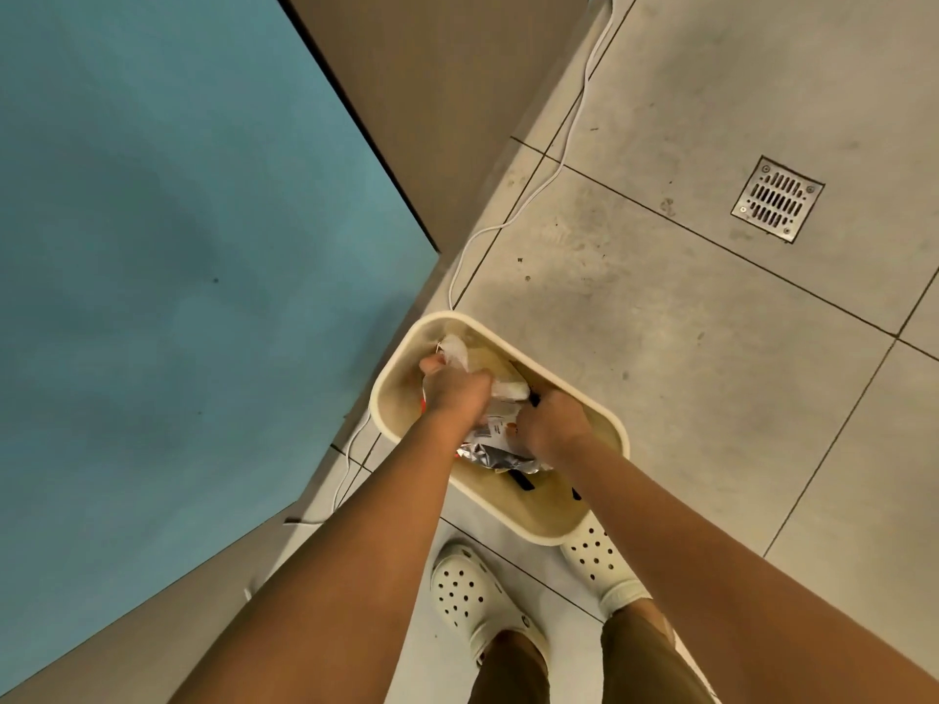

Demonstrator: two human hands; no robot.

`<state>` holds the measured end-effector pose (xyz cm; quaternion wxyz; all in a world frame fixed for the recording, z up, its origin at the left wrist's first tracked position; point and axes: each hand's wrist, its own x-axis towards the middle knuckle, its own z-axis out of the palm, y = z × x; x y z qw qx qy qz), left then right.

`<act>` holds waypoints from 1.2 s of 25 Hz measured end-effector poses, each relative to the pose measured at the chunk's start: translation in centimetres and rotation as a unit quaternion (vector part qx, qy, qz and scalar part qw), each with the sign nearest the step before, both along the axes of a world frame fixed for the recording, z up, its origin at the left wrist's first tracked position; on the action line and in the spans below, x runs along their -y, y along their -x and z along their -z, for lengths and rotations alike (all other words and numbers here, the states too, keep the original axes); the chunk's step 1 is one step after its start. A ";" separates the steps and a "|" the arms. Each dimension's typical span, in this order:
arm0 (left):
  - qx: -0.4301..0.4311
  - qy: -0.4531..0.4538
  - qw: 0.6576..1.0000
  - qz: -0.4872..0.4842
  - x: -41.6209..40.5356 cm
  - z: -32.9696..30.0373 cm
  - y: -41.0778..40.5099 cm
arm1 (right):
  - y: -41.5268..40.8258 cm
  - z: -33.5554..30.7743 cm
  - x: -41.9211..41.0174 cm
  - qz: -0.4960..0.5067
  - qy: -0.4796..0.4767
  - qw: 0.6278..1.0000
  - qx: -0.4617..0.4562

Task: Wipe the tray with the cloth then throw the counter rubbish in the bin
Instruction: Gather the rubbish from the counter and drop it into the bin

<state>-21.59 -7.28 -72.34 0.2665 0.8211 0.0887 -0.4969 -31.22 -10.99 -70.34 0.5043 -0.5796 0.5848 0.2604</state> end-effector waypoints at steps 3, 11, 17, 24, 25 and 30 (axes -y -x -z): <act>0.098 0.035 0.995 -0.006 -1.1 -1.7 0.4 | 1.1 -2.1 -0.9 -0.002 0.086 0.996 0.005; 0.193 0.107 0.965 0.141 -0.9 -1.1 1.0 | 1.9 -2.8 -2.0 -0.027 0.228 0.969 0.088; 0.086 0.081 0.974 0.193 -0.1 0.4 0.6 | 2.0 -1.1 -0.9 0.033 0.234 0.968 0.088; 0.095 -0.018 0.963 0.251 -1.4 1.0 0.0 | 2.9 0.1 -2.5 0.078 0.162 0.982 0.060; 0.111 -0.007 0.960 0.257 -1.4 0.4 0.1 | 3.3 -0.2 -2.7 0.077 0.158 0.982 0.066; 0.181 -0.002 0.947 0.267 -3.3 -6.4 1.7 | 6.8 -4.1 -4.2 -0.026 0.120 0.990 0.063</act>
